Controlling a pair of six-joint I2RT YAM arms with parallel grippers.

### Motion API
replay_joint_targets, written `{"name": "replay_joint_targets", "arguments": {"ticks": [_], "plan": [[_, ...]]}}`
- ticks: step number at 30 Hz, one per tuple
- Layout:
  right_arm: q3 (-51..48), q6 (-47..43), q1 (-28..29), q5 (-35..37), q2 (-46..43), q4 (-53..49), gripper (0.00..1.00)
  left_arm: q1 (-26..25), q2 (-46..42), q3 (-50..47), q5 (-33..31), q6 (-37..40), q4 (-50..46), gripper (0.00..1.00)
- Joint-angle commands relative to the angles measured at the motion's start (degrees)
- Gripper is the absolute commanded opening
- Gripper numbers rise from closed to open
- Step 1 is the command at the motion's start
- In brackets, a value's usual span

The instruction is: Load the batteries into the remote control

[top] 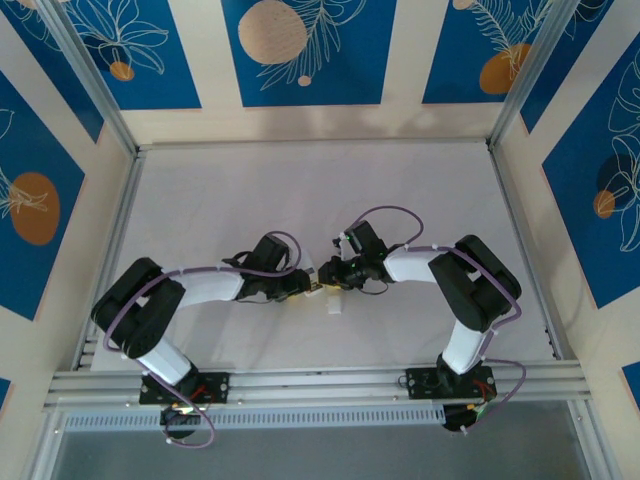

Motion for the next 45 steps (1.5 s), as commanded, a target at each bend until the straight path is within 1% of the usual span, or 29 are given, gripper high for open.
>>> {"name": "replay_joint_targets", "arguments": {"ticks": [1, 7, 13, 15, 16, 18, 21, 23, 26, 28, 30, 32, 37, 42, 45], "plan": [[-0.2, 0.1, 0.5, -1.0, 1.6, 0.4, 0.3, 0.1, -0.4, -0.2, -0.6, -0.3, -1.0, 0.4], [-0.4, 0.2, 0.6, -0.9, 1.5, 0.4, 0.3, 0.1, -4.0, -0.2, 0.3, -0.1, -0.4, 0.43], [-0.7, 0.4, 0.6, -0.5, -0.3, 0.0, 0.33, 0.2, -5.8, 1.0, -1.4, 2.2, -4.9, 0.44], [-0.6, 0.1, 0.6, -0.1, -1.3, -0.7, 0.36, 0.3, -6.3, 1.0, -1.9, 2.9, -5.6, 0.38], [-0.4, -0.1, 0.7, 0.1, -1.7, -1.2, 0.39, 0.3, -6.8, 1.1, -2.3, 3.3, -5.9, 0.37], [-0.4, -0.3, 0.8, 1.1, -3.0, -2.1, 0.41, 0.5, -7.4, 1.2, -2.7, 4.2, -6.3, 0.36], [-0.8, -0.2, 0.6, 2.2, -4.7, -3.4, 0.44, 0.4, -7.6, 1.4, -0.2, 6.7, -4.1, 0.35], [-1.5, 0.1, 0.5, 2.5, -5.4, -3.2, 0.44, 0.1, -7.4, 2.0, 0.8, 9.9, -4.1, 0.35], [-2.4, 0.8, -0.2, 2.0, -6.4, -3.1, 0.44, -0.5, -7.4, 3.2, 0.0, 17.2, -6.2, 0.35], [-3.3, 1.0, -0.6, 1.9, -7.4, -3.1, 0.44, -1.2, -7.2, 4.9, -2.2, 22.6, -9.4, 0.34], [-4.1, 1.0, -1.2, 2.0, -8.7, -3.3, 0.43, -2.0, -6.4, 7.2, -5.1, 28.0, -13.5, 0.3], [-4.6, 0.8, -1.6, 2.1, -9.9, -3.7, 0.43, -2.3, -5.4, 8.3, -6.3, 31.5, -15.1, 0.3], [-5.6, 0.7, -2.5, 1.7, -11.7, -4.5, 0.43, -3.7, -2.6, 10.8, -7.0, 38.6, -16.6, 0.3], [-6.8, 0.8, -3.3, 1.2, -13.0, -4.6, 0.43, -6.3, 1.5, 15.5, -11.9, 44.5, -21.5, 0.28], [-7.4, 0.8, -3.6, 1.1, -13.5, -4.5, 0.43, -6.5, 2.2, 16.2, -14.1, 45.8, -21.6, 0.28]]}}
